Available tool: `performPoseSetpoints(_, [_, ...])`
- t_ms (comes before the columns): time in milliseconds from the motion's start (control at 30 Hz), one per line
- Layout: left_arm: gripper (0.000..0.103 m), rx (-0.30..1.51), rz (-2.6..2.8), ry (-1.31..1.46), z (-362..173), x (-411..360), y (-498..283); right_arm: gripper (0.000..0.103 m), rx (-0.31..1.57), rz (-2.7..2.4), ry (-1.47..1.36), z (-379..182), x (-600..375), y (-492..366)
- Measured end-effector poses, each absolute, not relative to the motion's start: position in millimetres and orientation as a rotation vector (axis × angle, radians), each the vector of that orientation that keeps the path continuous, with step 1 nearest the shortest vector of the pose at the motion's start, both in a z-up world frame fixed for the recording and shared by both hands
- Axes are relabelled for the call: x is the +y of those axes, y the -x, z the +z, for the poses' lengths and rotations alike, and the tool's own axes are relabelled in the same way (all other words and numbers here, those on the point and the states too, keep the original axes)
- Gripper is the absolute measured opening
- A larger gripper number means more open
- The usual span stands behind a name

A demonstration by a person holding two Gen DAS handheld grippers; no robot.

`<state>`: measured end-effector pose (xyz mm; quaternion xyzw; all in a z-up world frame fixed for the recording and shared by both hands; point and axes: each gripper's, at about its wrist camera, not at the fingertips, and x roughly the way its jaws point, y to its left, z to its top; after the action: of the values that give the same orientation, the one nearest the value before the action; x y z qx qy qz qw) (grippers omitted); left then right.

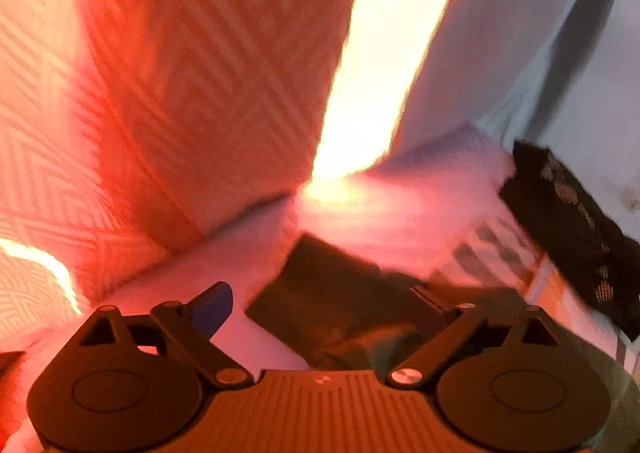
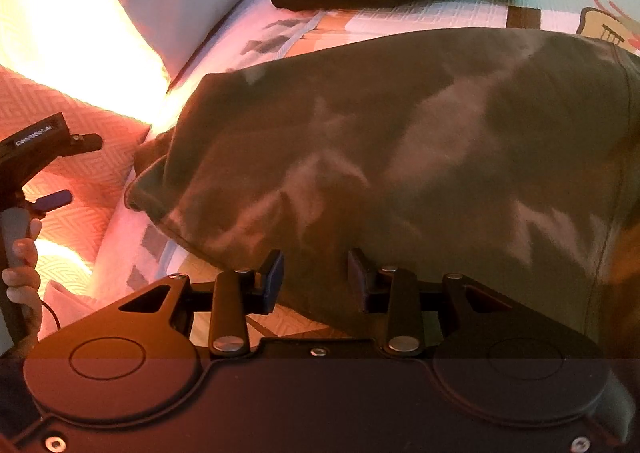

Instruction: Fold clothes

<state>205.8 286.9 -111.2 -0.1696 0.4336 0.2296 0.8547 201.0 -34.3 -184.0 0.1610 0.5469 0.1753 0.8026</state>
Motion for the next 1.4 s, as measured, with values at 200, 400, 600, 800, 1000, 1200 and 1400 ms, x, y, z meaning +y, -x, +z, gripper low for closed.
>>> performPoseSetpoints(200, [0.090,0.983,0.449,0.355,-139.1,290.2,-219.6,0.034,1.167,0.380,-0.319,-184.1,-29.9,-202.3])
performPoseSetpoints(400, [0.069,1.011,0.418,0.477,-161.9,306.9,-224.2,0.034,1.162,0.390,-0.309,-185.7,-27.8,-203.5])
performPoseSetpoints(600, [0.005,1.017,0.430,0.501,-171.1,315.8,-226.5,0.035,1.154,0.395,-0.301,-185.4,-26.5,-203.8])
performPoseSetpoints(800, [0.000,0.982,0.492,0.445,-162.3,321.4,-226.1,0.035,1.138,0.396,-0.296,-186.0,-24.3,-203.3])
performPoseSetpoints(1000, [0.012,0.998,0.501,0.464,-163.9,331.8,-225.6,0.035,1.140,0.397,-0.301,-185.9,-24.4,-204.1])
performPoseSetpoints(1200, [0.065,0.986,0.517,0.399,-163.9,325.1,-227.4,0.035,1.138,0.401,-0.305,-186.5,-25.2,-203.5])
performPoseSetpoints(1400, [0.065,1.033,0.470,0.422,-174.9,330.2,-231.7,0.035,1.137,0.402,-0.306,-186.8,-25.4,-203.8])
